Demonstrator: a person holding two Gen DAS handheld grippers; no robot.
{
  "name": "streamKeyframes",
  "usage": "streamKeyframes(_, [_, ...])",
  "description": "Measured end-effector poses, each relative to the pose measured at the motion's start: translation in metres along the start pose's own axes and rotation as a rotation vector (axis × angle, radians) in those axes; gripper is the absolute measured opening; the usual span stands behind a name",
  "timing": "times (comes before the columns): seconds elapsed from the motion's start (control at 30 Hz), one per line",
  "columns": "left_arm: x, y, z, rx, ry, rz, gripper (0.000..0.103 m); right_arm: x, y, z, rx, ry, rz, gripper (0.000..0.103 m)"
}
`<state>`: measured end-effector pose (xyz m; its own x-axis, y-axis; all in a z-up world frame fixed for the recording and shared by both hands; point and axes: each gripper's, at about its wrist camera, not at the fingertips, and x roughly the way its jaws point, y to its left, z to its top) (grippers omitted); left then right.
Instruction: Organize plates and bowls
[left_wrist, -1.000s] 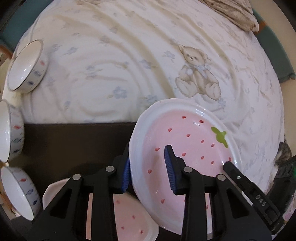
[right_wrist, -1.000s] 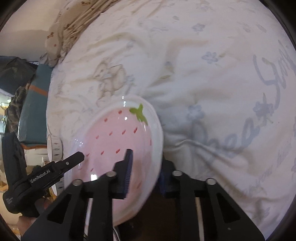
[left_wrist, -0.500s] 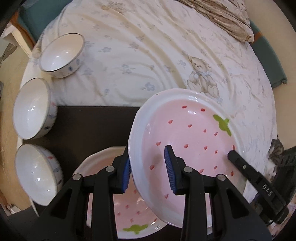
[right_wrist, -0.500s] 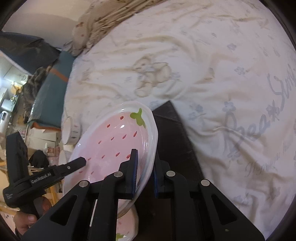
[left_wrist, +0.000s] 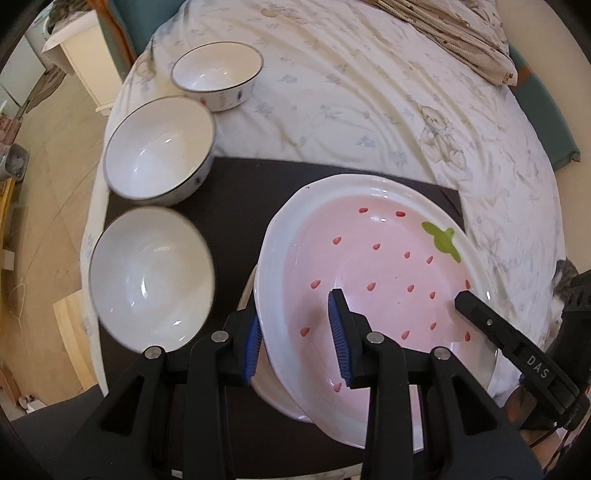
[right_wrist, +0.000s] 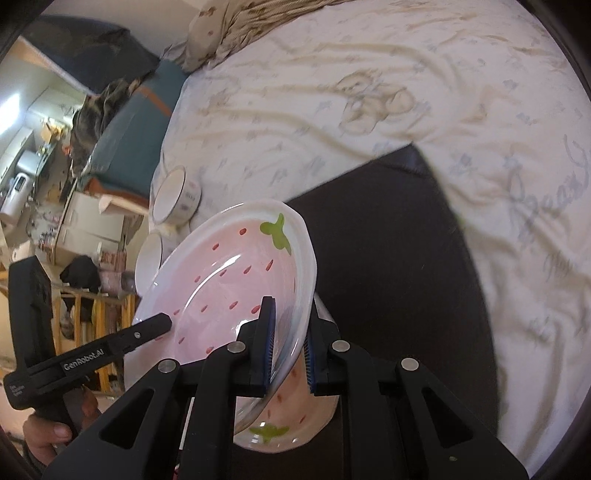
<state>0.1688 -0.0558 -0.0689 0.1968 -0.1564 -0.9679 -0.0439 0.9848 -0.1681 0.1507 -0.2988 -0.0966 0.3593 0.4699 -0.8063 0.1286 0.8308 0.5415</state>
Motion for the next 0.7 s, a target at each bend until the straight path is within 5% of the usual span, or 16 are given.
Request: streamKeyframes(0.7, [0.039,0.020,-0.048,0.037,0.031,0.052,0.030,0.028,0.006,-0.046,-0.085,0.063,-0.106,0.016])
